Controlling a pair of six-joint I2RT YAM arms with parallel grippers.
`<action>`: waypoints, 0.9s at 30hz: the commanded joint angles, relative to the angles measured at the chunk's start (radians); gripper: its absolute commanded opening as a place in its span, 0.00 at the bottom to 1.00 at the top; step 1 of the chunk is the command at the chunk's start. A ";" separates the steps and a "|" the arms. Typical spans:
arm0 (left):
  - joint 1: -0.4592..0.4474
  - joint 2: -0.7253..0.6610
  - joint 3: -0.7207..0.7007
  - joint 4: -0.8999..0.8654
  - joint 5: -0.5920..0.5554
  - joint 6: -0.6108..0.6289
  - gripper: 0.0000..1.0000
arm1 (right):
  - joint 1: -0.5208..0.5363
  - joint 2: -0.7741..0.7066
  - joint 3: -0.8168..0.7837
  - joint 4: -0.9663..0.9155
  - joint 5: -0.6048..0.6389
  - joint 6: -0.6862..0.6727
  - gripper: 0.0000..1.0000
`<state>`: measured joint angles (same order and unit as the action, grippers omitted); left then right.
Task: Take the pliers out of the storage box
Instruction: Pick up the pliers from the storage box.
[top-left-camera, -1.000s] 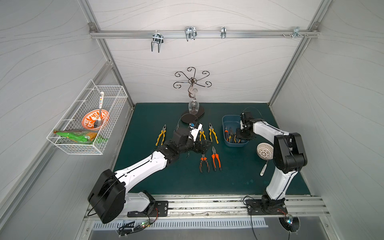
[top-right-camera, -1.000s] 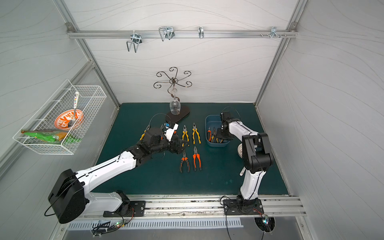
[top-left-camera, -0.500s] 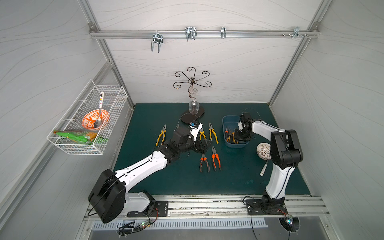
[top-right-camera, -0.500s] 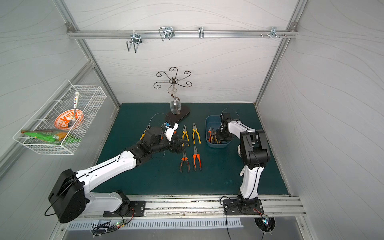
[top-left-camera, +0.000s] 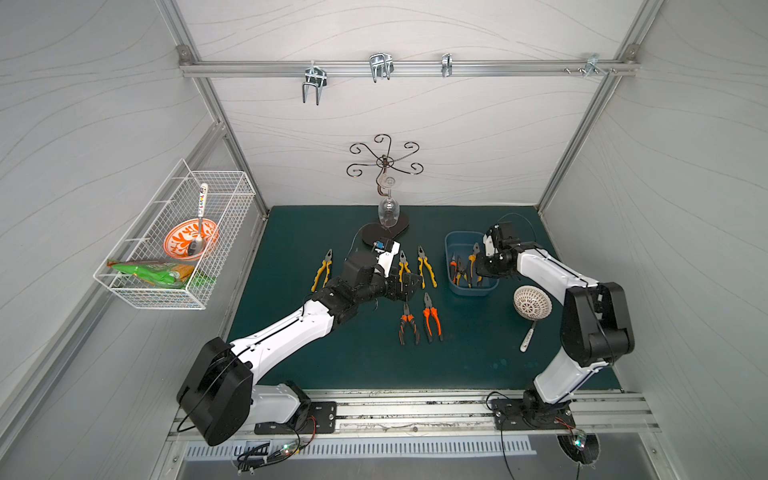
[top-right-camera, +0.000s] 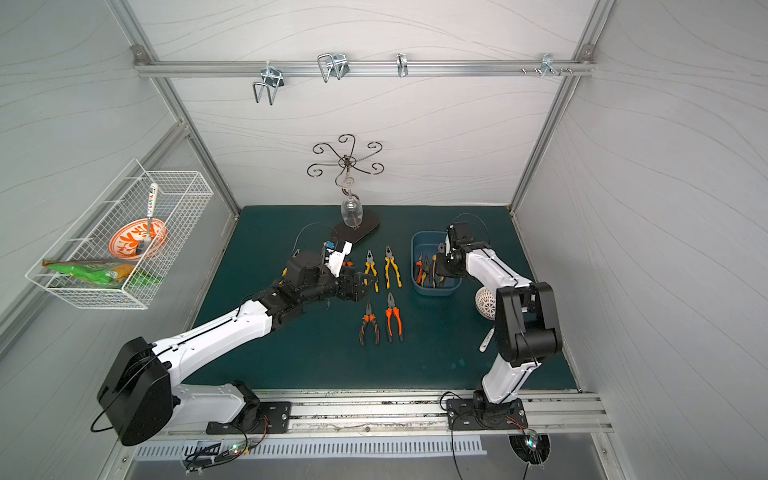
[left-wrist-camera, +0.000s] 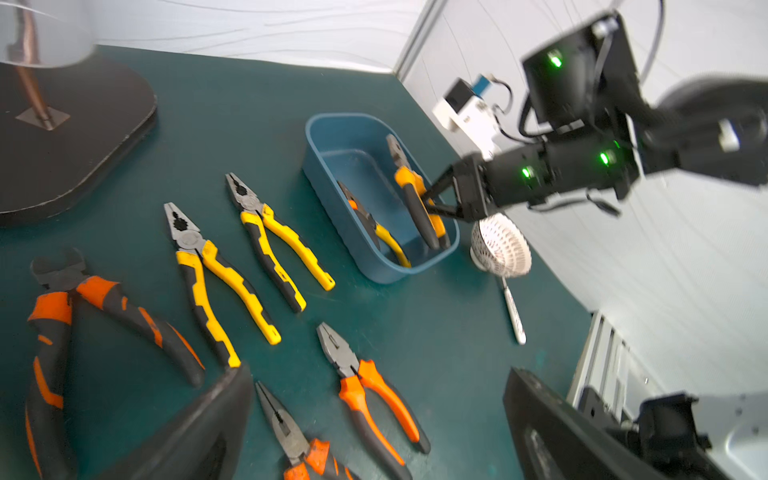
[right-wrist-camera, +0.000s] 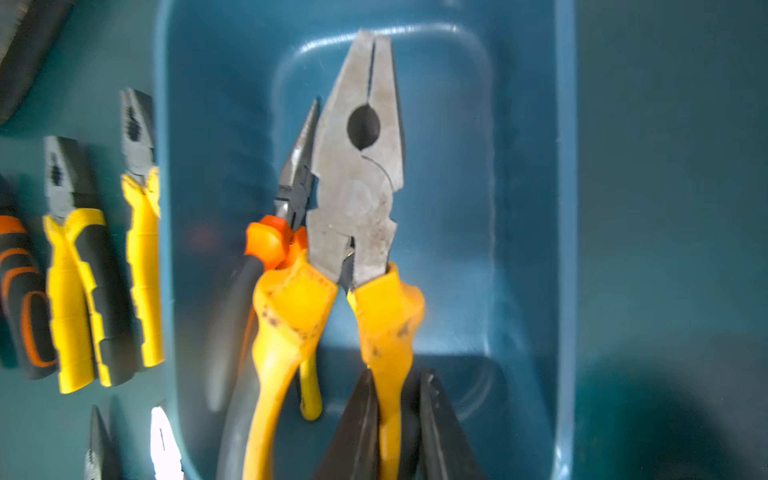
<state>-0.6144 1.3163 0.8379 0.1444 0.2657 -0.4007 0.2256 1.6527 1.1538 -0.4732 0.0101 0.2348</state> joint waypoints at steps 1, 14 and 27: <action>0.024 0.034 0.046 0.058 0.004 -0.159 1.00 | 0.026 -0.092 -0.025 0.076 0.019 -0.020 0.00; 0.022 0.178 0.175 0.091 0.079 -0.480 0.91 | 0.283 -0.342 -0.114 0.143 0.055 -0.019 0.00; -0.083 0.268 0.265 0.084 -0.002 -0.422 0.60 | 0.464 -0.374 -0.129 0.187 0.046 0.042 0.00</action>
<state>-0.6868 1.5593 1.0550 0.1917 0.2893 -0.8410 0.6743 1.3205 1.0126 -0.3542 0.0628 0.2581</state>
